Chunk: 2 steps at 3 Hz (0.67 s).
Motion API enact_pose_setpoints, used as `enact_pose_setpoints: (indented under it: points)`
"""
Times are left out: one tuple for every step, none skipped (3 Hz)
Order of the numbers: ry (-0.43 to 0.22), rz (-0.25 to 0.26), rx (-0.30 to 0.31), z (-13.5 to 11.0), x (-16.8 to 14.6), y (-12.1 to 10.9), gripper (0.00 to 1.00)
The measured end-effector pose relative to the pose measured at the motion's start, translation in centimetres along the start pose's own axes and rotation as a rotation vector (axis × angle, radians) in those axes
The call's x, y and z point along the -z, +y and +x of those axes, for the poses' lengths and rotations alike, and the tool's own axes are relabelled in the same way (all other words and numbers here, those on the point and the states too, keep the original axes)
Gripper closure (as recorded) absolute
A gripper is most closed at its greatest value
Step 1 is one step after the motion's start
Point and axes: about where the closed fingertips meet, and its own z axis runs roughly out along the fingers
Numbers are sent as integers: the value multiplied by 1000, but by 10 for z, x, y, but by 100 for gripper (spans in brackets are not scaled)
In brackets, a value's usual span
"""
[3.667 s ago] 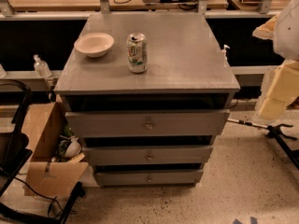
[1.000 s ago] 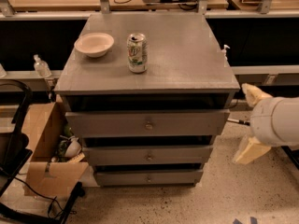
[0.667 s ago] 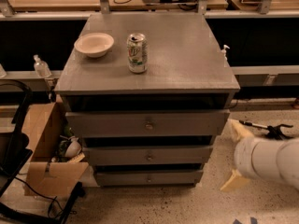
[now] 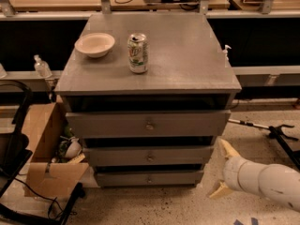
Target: Open bottom drawer
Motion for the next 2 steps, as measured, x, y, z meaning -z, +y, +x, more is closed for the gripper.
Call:
enact_pose_setpoints:
  points:
    - [-25, -42, -1, 25, -41, 14, 0]
    - [-28, -51, -10, 25, -47, 22, 0]
